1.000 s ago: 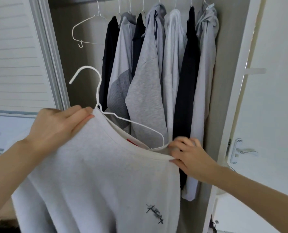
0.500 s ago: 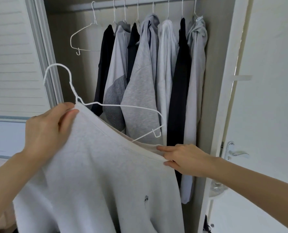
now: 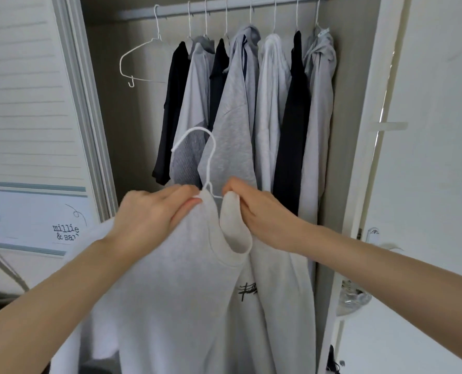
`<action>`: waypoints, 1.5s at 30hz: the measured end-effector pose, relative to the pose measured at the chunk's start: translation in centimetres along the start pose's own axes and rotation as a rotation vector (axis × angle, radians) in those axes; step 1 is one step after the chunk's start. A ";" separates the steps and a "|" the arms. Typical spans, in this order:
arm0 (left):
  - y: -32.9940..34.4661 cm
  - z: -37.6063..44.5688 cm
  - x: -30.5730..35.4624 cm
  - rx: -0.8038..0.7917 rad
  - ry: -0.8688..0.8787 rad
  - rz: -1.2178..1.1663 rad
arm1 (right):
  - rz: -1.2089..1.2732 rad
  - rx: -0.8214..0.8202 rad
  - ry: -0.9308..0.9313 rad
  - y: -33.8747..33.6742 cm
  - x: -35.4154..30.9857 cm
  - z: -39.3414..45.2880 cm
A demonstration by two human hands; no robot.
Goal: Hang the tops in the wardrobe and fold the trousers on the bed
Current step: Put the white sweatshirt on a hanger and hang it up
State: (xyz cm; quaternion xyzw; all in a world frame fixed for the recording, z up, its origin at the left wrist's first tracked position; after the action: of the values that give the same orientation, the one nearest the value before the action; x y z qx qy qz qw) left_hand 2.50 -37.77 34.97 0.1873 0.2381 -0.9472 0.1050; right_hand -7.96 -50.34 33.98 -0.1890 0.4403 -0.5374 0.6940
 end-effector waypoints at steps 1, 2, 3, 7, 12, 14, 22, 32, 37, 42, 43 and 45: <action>0.1 0.2 0.1 -0.009 -0.016 -0.027 | 0.006 -0.011 -0.014 0.0 -0.4 0.0; 0.1 0.1 -0.2 -0.019 -0.046 -0.047 | 0.019 0.005 -0.026 -0.5 -0.5 0.0; -0.1 -0.2 -0.9 -0.029 -0.082 -0.050 | 0.033 0.044 -0.029 -1.3 -0.1 -0.1; -1.1 -2.9 -5.6 -0.077 -0.279 0.000 | 0.049 0.131 0.023 -6.2 3.0 -0.9; -2.0 -4.3 -7.6 0.046 -0.457 -0.015 | -0.008 0.028 0.206 -10.7 8.0 -2.5; -2.3 -4.1 -7.3 0.076 -0.463 -0.009 | -0.089 0.043 0.284 -11.7 10.3 -3.3; -1.1 -4.0 -6.4 0.108 -0.437 -0.040 | -0.346 -0.050 0.278 -6.7 10.0 -4.9; -0.9 -2.9 -5.7 0.111 -0.255 0.018 | -0.413 0.215 0.042 -6.9 5.6 -2.3; -1.2 -4.6 -8.3 0.086 -0.345 0.145 | -0.792 0.501 -0.193 -8.5 3.7 -3.0; -2.0 -5.2 -9.2 0.108 -0.490 0.177 | -1.119 0.509 -0.300 -6.7 3.5 -2.8; -2.0 -5.4 -9.5 0.094 -0.520 0.182 | -1.127 0.509 -0.292 -6.5 3.5 -2.6; -1.7 -5.6 -10.2 0.055 -0.585 0.183 | -1.001 0.501 -0.279 -6.4 2.7 -2.1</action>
State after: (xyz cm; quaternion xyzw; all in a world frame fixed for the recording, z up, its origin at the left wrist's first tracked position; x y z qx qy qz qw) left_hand 13.02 -32.43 35.22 -0.0699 0.1541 -0.9536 0.2488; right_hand -13.30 -54.63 36.42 -0.2732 0.0610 -0.8582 0.4303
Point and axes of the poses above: each hand's wrist, its own z-axis towards the middle knuckle, its own y-axis out of the palm, x = y × z, the point moved 7 cm from there along z, towards the middle knuckle, and after that the axes turned 4 degrees about y, right-handed, at the moved point
